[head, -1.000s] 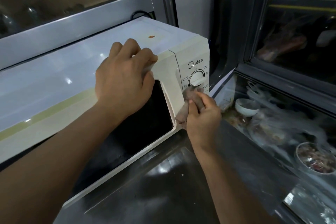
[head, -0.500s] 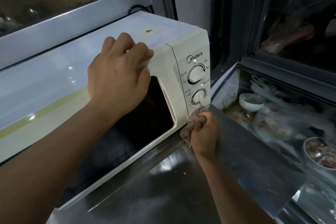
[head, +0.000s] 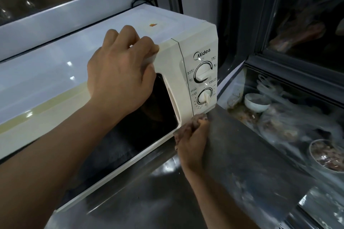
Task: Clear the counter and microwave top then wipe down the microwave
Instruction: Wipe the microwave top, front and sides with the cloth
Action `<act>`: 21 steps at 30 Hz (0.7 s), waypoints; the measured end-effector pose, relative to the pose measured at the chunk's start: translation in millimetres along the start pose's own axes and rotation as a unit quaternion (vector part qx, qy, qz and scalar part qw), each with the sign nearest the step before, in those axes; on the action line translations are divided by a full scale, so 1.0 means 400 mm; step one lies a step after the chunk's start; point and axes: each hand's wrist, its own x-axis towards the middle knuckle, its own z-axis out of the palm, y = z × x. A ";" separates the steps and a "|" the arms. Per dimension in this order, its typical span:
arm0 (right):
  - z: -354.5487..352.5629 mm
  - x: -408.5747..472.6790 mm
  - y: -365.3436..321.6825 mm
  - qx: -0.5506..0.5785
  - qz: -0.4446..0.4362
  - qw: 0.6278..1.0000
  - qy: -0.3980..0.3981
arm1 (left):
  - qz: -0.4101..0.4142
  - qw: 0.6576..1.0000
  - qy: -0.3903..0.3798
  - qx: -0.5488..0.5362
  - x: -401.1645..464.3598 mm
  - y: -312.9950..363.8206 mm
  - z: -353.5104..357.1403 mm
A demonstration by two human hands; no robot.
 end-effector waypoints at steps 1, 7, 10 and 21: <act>-0.007 0.006 -0.008 -0.002 -0.007 1.000 0.019 | 0.000 1.000 0.000 0.000 0.001 -0.001 0.000; -0.073 0.142 -0.025 0.011 0.040 0.993 0.107 | 0.008 1.000 0.001 0.003 0.001 -0.003 0.001; -0.109 0.189 0.011 0.016 0.032 0.997 0.074 | 0.003 1.000 -0.002 -0.001 0.002 -0.001 0.002; -0.248 0.310 -0.227 0.058 -0.102 0.993 -0.009 | -0.007 0.999 -0.030 -0.020 0.006 0.003 -0.008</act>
